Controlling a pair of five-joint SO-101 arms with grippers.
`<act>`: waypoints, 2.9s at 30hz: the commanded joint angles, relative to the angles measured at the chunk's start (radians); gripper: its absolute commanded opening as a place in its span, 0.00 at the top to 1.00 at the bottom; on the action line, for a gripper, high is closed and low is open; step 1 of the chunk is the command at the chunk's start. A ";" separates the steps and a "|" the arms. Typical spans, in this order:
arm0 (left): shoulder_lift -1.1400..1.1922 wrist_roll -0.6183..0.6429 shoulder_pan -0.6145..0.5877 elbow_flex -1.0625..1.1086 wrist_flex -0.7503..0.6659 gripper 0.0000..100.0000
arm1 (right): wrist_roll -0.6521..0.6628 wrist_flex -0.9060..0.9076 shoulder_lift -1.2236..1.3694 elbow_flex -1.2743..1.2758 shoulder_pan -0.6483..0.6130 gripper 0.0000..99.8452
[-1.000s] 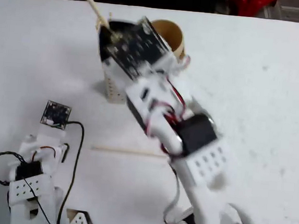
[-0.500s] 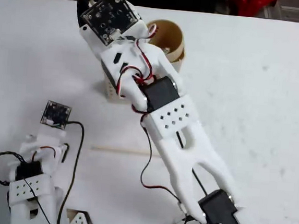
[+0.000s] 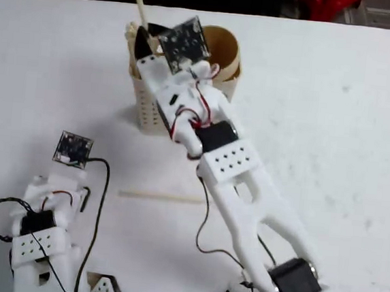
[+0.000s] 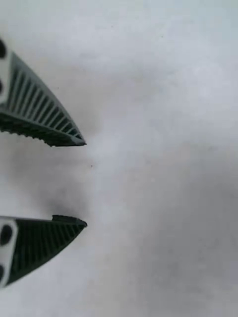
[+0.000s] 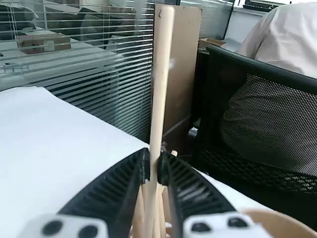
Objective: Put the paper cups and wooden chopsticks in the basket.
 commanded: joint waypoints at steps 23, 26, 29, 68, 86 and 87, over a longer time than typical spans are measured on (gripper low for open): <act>-0.013 -0.011 0.008 -0.009 -0.012 0.76 | 0.262 0.995 -0.504 0.055 -0.070 0.88; -0.013 -0.011 0.008 -0.009 -0.012 0.76 | 0.327 1.064 -0.429 0.074 -0.125 0.87; -0.013 -0.011 0.008 -0.009 -0.012 0.76 | 0.390 1.056 -0.305 0.143 -0.153 0.87; -0.013 -0.011 0.008 -0.009 -0.012 0.76 | 0.413 0.800 0.105 0.327 -0.147 0.98; -0.013 -0.011 0.008 -0.009 -0.012 0.76 | 0.075 1.046 -0.627 -0.147 0.012 0.98; -0.013 -0.011 0.008 -0.009 -0.012 0.76 | 0.061 1.049 -0.599 -0.212 0.010 0.98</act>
